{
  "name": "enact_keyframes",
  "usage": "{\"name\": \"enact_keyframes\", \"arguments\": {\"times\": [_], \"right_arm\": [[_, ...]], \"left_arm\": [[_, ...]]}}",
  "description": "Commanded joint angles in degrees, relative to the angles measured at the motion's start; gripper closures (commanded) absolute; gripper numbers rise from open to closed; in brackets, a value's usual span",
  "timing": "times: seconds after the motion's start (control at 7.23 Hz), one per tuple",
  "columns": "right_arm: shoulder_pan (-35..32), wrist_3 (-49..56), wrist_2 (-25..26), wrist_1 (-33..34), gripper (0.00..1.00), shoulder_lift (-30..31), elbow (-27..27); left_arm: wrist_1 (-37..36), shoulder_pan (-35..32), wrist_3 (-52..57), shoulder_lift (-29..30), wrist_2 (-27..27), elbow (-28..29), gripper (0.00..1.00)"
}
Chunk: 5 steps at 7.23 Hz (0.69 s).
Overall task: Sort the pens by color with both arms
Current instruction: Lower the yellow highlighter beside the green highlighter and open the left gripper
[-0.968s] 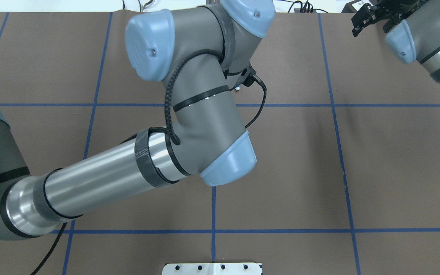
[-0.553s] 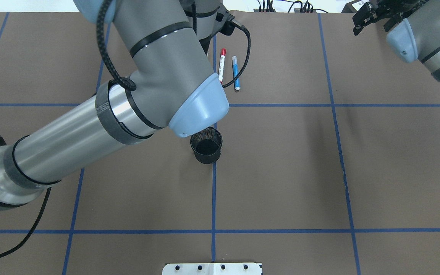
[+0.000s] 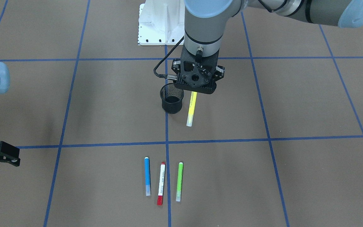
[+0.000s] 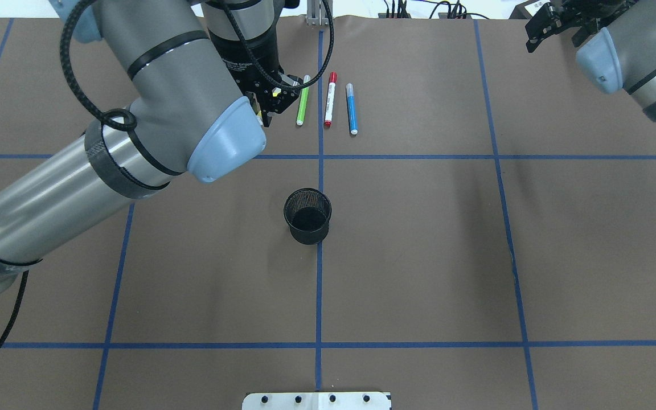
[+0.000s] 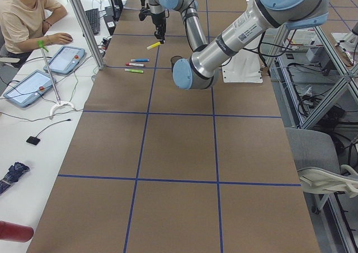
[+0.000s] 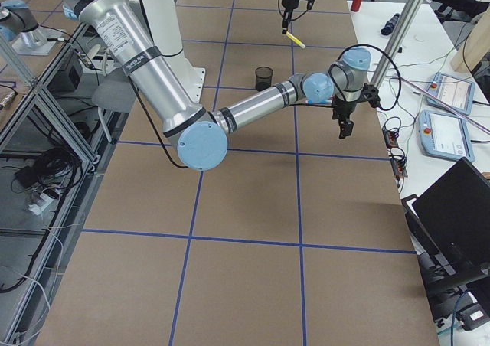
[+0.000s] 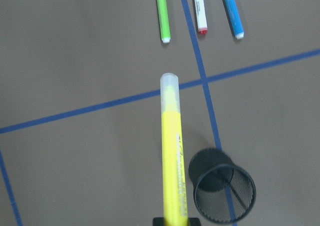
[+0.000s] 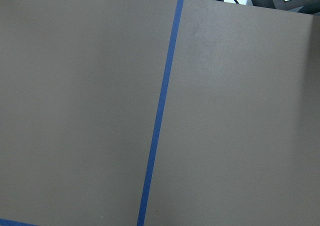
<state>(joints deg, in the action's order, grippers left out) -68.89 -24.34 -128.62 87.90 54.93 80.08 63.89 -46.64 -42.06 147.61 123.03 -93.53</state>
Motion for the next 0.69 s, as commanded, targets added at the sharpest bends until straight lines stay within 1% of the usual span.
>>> {"name": "enact_keyframes", "arguments": {"times": [0.0, 0.14, 0.28, 0.55], "right_arm": [[0.07, 0.0, 0.03, -0.09, 0.0, 0.09, -0.1], [0.07, 0.0, 0.03, -0.09, 0.0, 0.09, -0.1], [0.07, 0.0, 0.03, -0.09, 0.0, 0.09, -0.1], [0.16, 0.0, 0.03, -0.18, 0.0, 0.09, -0.19]], "left_arm": [[11.2, -0.47, -8.96, -1.45, -0.33, 2.28, 1.0], [17.08, -0.47, -11.79, -1.45, -0.68, 5.78, 1.0], [22.71, -1.08, -12.0, -1.54, -0.77, 10.43, 1.0], [31.34, -1.09, -14.7, -1.37, -4.89, 18.08, 1.0]]}}
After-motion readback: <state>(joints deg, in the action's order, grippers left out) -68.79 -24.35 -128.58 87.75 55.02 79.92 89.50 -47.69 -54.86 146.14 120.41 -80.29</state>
